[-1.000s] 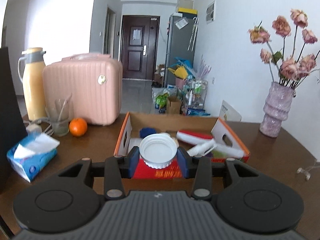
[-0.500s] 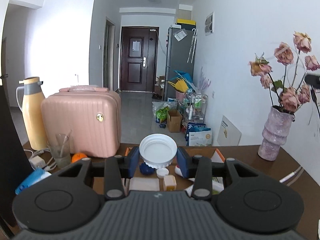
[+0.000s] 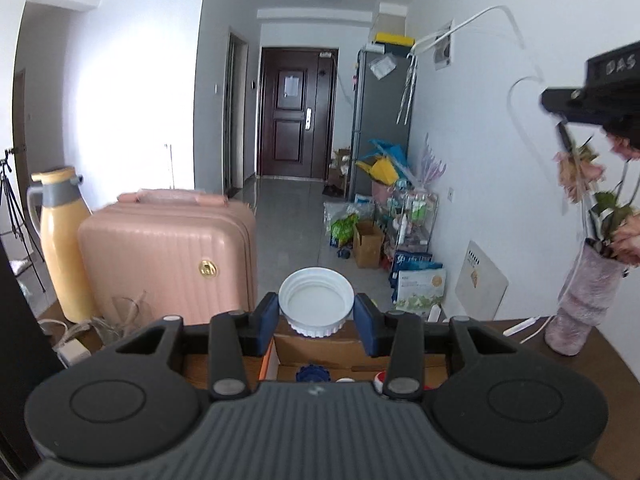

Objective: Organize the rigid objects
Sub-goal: 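Carry the white cap and earphone cable over the red box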

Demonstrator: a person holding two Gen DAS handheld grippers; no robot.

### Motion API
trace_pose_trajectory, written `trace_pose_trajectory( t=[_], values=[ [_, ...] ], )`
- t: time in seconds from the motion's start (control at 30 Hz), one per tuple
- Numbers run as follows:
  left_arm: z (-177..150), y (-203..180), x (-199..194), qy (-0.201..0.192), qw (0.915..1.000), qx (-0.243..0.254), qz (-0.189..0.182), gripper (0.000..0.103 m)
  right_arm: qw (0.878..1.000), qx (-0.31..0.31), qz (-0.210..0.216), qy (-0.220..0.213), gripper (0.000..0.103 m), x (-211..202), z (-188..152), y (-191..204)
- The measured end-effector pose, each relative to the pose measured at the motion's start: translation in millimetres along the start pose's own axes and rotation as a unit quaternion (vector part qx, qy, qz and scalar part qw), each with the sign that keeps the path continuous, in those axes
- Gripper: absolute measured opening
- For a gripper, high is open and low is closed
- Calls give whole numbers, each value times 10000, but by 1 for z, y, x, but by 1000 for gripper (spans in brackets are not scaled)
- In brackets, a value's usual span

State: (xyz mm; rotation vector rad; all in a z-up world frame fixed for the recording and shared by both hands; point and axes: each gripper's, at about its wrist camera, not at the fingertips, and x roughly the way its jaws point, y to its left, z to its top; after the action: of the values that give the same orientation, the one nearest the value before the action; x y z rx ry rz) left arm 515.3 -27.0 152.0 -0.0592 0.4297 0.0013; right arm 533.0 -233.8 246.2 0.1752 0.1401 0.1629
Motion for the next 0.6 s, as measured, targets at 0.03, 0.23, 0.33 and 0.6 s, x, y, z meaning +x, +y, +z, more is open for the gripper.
trace_pose_trajectory(
  t=[0.03, 0.23, 0.33, 0.6],
  values=[
    [-4, 1, 11, 88, 10000, -8, -2, 42, 9999, 10, -4, 125, 5, 11, -11, -1],
    [-29, 6, 60, 533, 9986, -2, -49, 42, 9948, -115, -99, 1005, 5, 61, -74, -13],
    [-35, 7, 71, 611, 9981, -10, -111, 42, 9894, -192, -188, 1426, 5, 72, -94, -11],
    [-48, 8, 83, 804, 9966, 26, -195, 42, 9706, -131, -367, 2374, 5, 85, -128, 3]
  ],
)
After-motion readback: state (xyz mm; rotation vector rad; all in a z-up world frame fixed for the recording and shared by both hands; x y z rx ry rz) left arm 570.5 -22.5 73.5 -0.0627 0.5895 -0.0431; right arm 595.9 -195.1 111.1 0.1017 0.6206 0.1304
